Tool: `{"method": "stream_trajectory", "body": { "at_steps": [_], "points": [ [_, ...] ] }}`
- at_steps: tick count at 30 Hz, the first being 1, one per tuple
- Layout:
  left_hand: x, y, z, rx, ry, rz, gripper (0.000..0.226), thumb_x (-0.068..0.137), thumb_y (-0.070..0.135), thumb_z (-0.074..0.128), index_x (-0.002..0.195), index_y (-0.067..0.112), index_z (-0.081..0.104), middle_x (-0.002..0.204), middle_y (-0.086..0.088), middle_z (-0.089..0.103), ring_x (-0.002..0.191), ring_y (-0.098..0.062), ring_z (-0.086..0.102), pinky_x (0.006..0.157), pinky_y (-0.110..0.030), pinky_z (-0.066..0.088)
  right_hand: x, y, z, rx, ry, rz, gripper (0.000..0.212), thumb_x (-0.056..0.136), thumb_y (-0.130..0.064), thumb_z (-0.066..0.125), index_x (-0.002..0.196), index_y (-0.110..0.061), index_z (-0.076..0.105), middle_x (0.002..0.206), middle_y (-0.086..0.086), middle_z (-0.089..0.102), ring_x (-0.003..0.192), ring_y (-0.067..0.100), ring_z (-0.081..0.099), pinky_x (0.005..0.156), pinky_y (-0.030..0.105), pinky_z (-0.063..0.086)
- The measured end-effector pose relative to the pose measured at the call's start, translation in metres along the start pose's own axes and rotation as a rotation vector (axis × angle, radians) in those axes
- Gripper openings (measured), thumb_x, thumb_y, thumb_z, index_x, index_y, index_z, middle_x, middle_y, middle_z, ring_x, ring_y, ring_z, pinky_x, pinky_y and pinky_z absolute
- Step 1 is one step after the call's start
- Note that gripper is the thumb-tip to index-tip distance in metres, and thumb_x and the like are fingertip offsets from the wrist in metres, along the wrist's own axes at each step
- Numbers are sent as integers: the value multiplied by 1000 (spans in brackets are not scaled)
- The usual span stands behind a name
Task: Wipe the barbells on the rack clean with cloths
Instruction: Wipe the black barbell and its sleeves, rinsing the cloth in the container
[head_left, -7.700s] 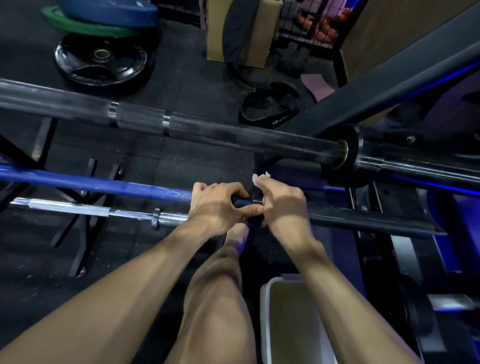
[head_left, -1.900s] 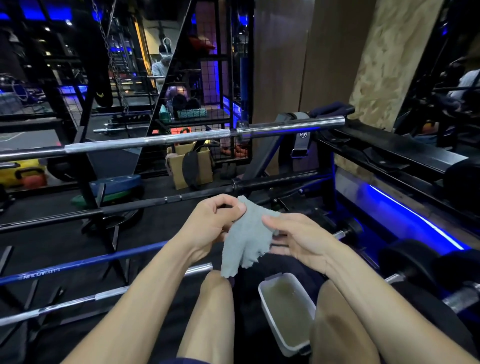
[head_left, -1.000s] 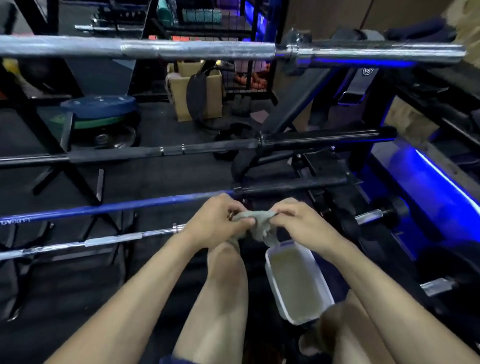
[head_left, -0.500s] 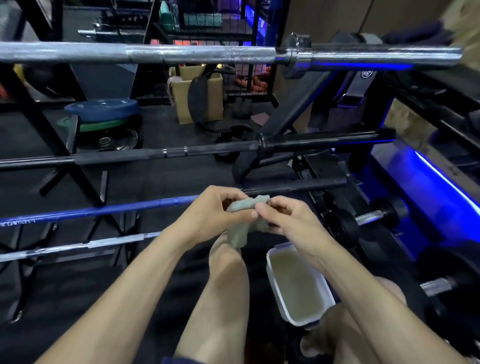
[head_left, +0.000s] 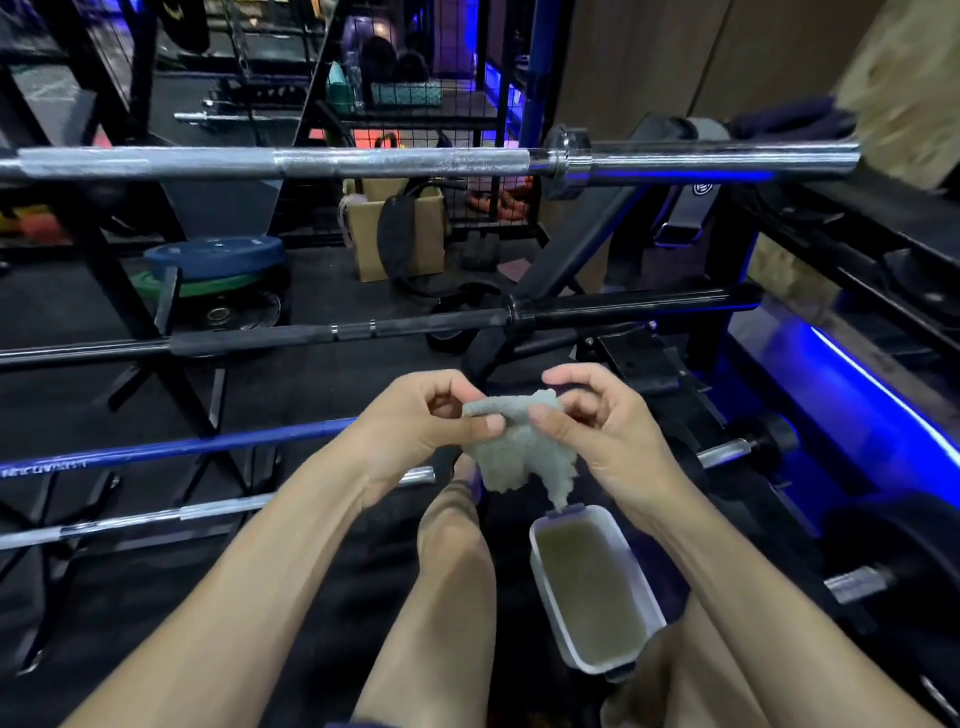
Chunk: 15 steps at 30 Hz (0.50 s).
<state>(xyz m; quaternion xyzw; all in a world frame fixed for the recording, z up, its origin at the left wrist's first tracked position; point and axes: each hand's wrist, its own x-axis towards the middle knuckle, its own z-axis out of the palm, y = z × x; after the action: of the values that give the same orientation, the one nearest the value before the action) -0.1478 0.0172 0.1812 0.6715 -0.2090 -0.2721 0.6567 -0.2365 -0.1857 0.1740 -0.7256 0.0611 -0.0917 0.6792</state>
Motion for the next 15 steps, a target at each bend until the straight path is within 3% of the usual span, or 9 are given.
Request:
{"method": "stream_trajectory", "body": {
  "at_steps": [2, 4, 7, 10, 13, 15],
  "points": [
    [0, 7, 1, -12, -40, 14, 16, 80, 17, 79, 87, 8, 69, 89, -9, 74, 86, -18, 68, 82, -29, 52, -1, -2, -5, -44, -56, 7, 42, 82, -31, 80, 122, -24, 69, 94, 17, 69, 89, 17, 65, 86, 34, 52],
    [0, 12, 3, -27, -50, 13, 17, 87, 19, 74, 95, 5, 67, 93, -11, 73, 88, -22, 67, 82, -34, 50, -2, -3, -9, -85, -154, 34, 39, 84, -32, 79, 122, -25, 71, 104, 7, 73, 99, 14, 67, 91, 33, 53],
    [1, 18, 8, -33, -64, 9, 19, 92, 24, 69, 100, 7, 68, 97, -15, 73, 89, -29, 67, 77, -39, 51, -3, 0, -9, 9, -244, 135, 44, 85, -32, 78, 126, -22, 67, 120, 3, 72, 114, 17, 66, 97, 31, 52],
    [5, 15, 12, -12, 9, 29, 17, 93, 26, 70, 97, 10, 69, 95, -19, 74, 83, -27, 66, 69, -36, 49, -1, 3, -4, 183, -245, 237, 43, 86, -28, 76, 124, -12, 66, 110, 4, 75, 104, 19, 71, 88, 29, 55],
    [13, 1, 12, 42, 90, 35, 17, 96, 28, 70, 95, 11, 68, 95, -30, 69, 78, -28, 62, 68, -38, 47, -2, 9, 3, 219, -174, 252, 12, 93, -12, 69, 103, -7, 69, 101, 11, 76, 95, 25, 73, 81, 31, 59],
    [17, -7, 10, 52, 80, -34, 26, 94, 34, 73, 101, 10, 67, 95, -30, 67, 79, -29, 60, 69, -44, 46, 1, 13, 5, 193, -97, 238, 9, 94, -10, 68, 102, -6, 69, 101, 13, 76, 94, 27, 74, 76, 32, 60]
  ]
}}
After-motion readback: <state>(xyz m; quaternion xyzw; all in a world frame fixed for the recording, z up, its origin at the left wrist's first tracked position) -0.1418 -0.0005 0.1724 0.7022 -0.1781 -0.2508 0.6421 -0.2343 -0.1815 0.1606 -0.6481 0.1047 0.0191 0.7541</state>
